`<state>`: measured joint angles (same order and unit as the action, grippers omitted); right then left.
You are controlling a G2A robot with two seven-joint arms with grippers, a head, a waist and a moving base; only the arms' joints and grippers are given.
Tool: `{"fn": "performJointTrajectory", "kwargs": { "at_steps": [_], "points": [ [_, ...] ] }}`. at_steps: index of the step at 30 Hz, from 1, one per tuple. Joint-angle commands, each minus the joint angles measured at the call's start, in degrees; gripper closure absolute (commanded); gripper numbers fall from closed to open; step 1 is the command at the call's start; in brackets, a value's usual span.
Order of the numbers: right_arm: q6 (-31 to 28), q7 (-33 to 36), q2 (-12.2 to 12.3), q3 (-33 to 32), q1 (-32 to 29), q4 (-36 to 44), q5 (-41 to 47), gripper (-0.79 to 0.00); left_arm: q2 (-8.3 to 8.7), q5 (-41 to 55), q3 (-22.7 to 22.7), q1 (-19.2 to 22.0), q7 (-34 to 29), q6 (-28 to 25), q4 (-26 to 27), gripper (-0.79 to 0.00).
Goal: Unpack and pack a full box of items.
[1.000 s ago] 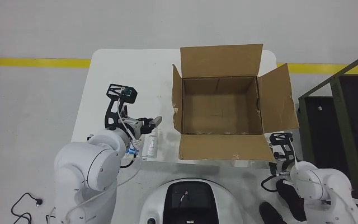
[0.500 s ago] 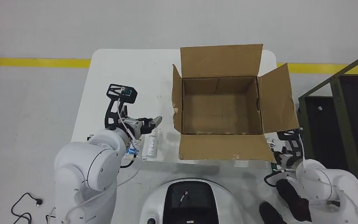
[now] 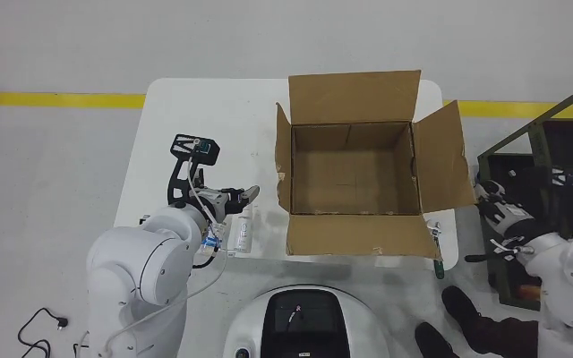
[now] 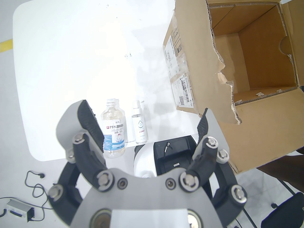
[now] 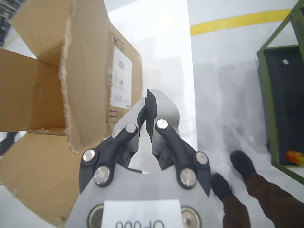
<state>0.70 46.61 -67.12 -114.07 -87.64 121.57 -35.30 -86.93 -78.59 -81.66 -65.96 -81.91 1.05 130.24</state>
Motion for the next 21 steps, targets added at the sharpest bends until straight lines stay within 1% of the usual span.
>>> {"fn": "performJointTrajectory", "kwargs": {
  "at_steps": [1, 5, 8, 17, 19, 21],
  "points": [
    [-0.9, -3.0, -0.2, -0.9, -0.7, 0.2, 5.0, 0.0, 0.0, 0.0, 0.0, 0.0, 0.0, 0.0, 0.0, -0.785],
    [-3.9, -6.3, -0.3, -3.0, -1.7, 2.3, 10.8, 0.0, 0.0, 0.0, 0.0, 0.0, 0.0, 0.0, 0.0, -0.785],
    [-5.4, -7.2, -0.2, -4.4, -1.8, 4.1, 13.3, 0.0, 0.0, 0.0, 0.0, 0.0, 0.0, 0.0, 0.0, -0.785],
    [-5.3, -7.5, -0.2, -4.3, -1.8, 4.2, 13.5, 0.0, 0.0, 0.0, 0.0, 0.0, 0.0, 0.0, 0.0, -0.785],
    [-5.2, -10.3, -0.4, -3.3, -1.7, 4.5, 15.7, 0.0, 0.0, 0.0, 0.0, 0.0, 0.0, 0.0, 0.0, -0.785],
    [-5.4, -13.0, -0.4, -2.3, -1.3, 4.5, 13.2, 0.0, 0.0, 0.0, 0.0, 0.0, 0.0, 0.0, 0.0, -0.785]
  ]
}}
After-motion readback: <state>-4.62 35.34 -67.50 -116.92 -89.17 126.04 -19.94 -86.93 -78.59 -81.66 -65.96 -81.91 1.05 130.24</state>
